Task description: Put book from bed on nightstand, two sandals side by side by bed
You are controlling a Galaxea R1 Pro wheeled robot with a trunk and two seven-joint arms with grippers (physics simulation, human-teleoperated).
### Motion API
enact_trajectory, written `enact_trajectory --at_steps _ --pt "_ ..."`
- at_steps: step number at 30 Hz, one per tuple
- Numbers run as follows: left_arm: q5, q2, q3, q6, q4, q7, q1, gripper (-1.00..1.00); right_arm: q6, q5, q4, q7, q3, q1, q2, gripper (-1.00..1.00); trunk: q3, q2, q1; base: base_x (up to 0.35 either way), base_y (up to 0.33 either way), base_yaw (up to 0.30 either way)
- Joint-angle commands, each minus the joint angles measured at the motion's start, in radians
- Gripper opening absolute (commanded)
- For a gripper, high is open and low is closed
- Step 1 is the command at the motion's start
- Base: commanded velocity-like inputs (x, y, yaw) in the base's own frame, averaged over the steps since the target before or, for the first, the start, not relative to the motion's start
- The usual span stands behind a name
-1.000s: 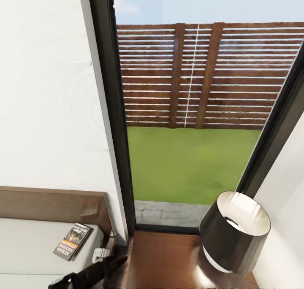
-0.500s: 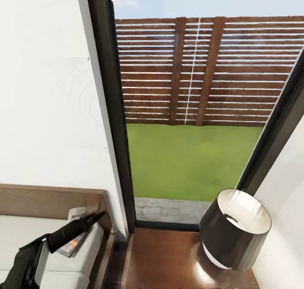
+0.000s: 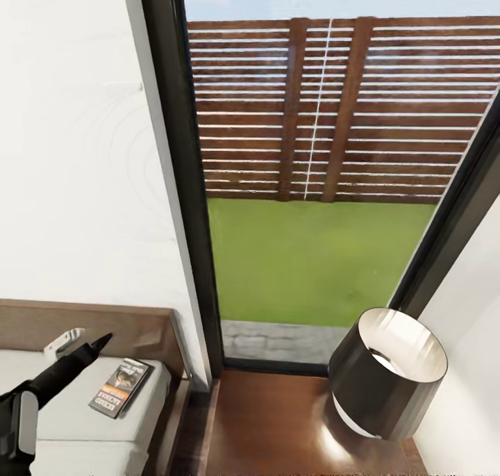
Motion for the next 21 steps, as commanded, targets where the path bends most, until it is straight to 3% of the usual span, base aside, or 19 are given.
enact_trajectory --at_steps 1,5,6,10,16,21 --pt "0.026 0.0 0.004 0.006 0.0 0.034 -0.003 1.0 0.001 -0.003 0.004 0.005 -0.008 -0.002 -0.001 1.0 -0.004 -0.002 0.001 0.0 0.0 0.0" --pt "0.105 0.001 0.01 -0.023 0.006 0.161 -0.007 1.0 0.001 -0.003 0.004 0.005 -0.008 -0.002 -0.001 1.0 -0.01 -0.002 0.001 0.0 0.0 0.0" --pt "0.143 0.004 0.012 -0.042 0.021 0.221 -0.008 1.0 0.001 -0.003 0.004 0.005 -0.008 -0.002 -0.001 1.0 -0.012 -0.002 0.001 0.0 0.0 0.0" --pt "0.207 0.029 0.013 -0.089 0.099 0.322 -0.024 1.0 0.001 -0.003 0.004 0.006 -0.008 -0.002 -0.001 1.0 -0.018 -0.002 0.001 0.0 0.0 0.0" --pt "0.277 0.085 0.013 -0.178 0.287 0.388 -0.082 1.0 0.001 -0.004 0.004 0.007 -0.008 -0.002 -0.001 1.0 -0.027 -0.002 0.001 0.0 0.0 0.0" --pt "0.306 0.101 0.012 -0.223 0.399 0.404 -0.116 1.0 0.001 -0.004 0.004 0.007 -0.008 -0.002 -0.001 1.0 -0.035 -0.002 0.001 0.0 0.0 0.0"
